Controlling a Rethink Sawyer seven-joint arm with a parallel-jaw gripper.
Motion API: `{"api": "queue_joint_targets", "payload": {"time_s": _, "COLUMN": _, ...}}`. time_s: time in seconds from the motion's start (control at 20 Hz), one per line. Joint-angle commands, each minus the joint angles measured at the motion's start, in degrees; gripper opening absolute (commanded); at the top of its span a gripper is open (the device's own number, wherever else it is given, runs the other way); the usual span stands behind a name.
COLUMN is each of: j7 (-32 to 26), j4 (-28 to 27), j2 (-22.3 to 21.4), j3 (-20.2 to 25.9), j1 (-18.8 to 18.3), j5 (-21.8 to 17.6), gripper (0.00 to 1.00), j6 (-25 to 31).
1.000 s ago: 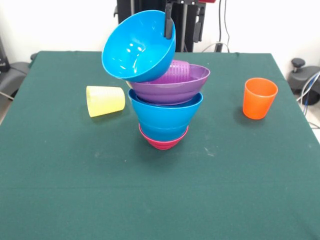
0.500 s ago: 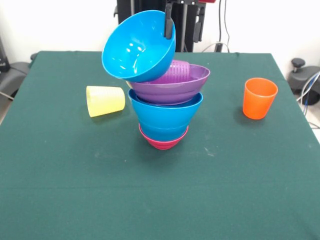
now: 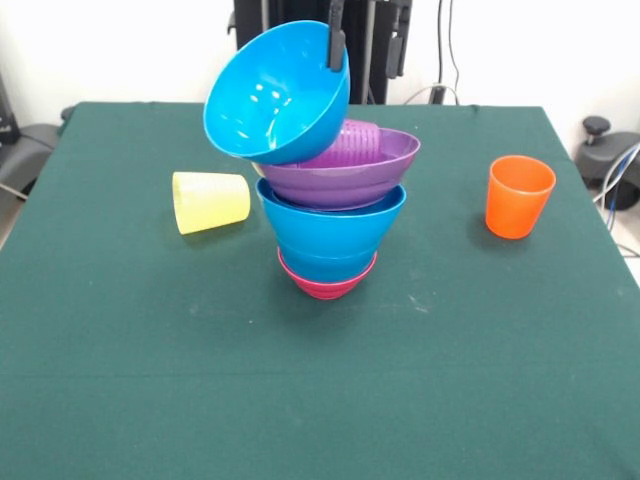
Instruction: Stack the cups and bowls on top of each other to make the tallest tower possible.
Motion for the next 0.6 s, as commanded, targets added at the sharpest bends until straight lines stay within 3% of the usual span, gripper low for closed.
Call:
{"api": "queue_joint_targets", "payload": {"time_s": 0.05, "j7": 0.2, "j4": 0.3, "j2": -2.2, "j3": 0.8, "j1": 0.8, "j5": 0.0, "gripper": 1.0, "j6": 3.2}}
{"api": "queue_joint_targets", "payload": {"time_s": 0.4, "j7": -3.4, "j4": 4.0, "j2": -10.0, "j3": 1.8, "j1": -0.4, "j5": 4.6, "gripper": 1.0, "j6": 8.8}}
{"api": "queue_joint_targets", "payload": {"time_s": 0.6, "j7": -3.4, "j4": 3.6, "j2": -9.1, "j3": 1.7, "j1": -0.5, "j5": 4.1, "gripper": 1.0, "j6": 7.9}}
